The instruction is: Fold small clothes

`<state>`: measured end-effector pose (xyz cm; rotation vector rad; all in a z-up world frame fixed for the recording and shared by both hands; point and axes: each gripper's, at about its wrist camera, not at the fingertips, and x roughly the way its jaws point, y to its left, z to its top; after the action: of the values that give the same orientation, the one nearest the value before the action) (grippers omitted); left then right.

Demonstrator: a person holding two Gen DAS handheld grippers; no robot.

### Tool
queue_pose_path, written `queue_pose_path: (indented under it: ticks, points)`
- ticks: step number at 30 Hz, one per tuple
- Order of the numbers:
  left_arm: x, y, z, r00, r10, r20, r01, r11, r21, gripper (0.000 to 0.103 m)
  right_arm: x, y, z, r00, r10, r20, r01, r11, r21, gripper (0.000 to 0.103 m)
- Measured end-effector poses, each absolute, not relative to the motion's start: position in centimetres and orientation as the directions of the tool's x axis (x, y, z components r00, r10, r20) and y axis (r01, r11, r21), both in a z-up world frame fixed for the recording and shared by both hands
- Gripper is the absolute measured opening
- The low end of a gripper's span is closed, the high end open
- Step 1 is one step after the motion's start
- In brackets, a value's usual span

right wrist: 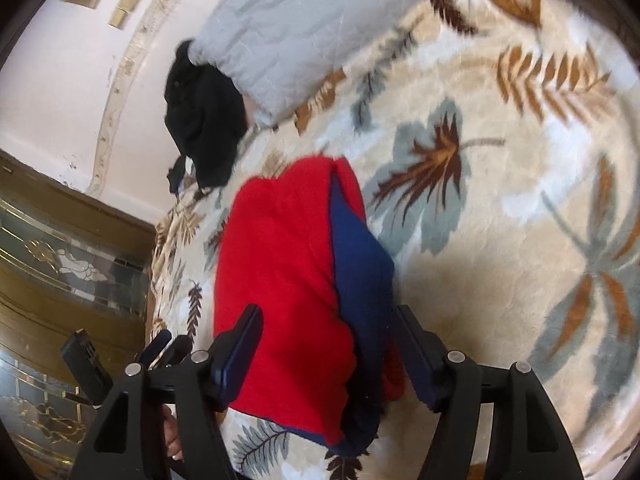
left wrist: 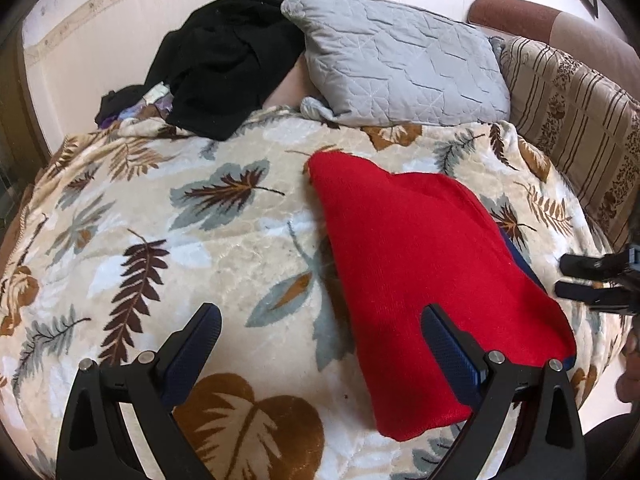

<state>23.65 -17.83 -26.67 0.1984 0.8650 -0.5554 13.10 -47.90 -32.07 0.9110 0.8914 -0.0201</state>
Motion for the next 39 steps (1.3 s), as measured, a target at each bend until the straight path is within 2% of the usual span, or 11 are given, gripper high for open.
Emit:
queue_pose_path:
  ticks: [4, 20, 33, 36, 39]
  points:
    - [23.9, -18.2, -26.4, 0.534, -0.373, -0.759, 0.533, 0.845, -0.041, 0.1, 13.8, -48.7, -33.0, 0.644, 0.321, -0.694, 0.397, 0.635, 0.663, 0.07]
    - [24.3, -19.2, -25.3, 0.606, -0.35, -0.715, 0.526, 0.85, 0.03, 0.1, 14.3, -46.1, -30.4, 0.712, 0.272, -0.647, 0.303, 0.712, 0.633, 0.07]
    - [24.1, -19.2, -25.2, 0.6, -0.359, -0.715, 0.538, 0.842, 0.028, 0.1, 14.3, -45.8, -31.1, 0.722, 0.283, -0.632, 0.281, 0.715, 0.64, 0.07]
    - [24.2, -19.6, -25.6, 0.558, -0.39, -0.733, 0.571, 0.821, -0.002, 0.1, 14.4, -46.6, -32.3, 0.718, 0.298, -0.63, 0.298, 0.685, 0.664, 0.07]
    - [24.7, -20.3, -26.4, 0.431, -0.468, -0.771, 0.627, 0.77, -0.117, 0.1, 14.5, -47.4, -33.2, 0.718, 0.3, -0.628, 0.314, 0.666, 0.676, 0.07]
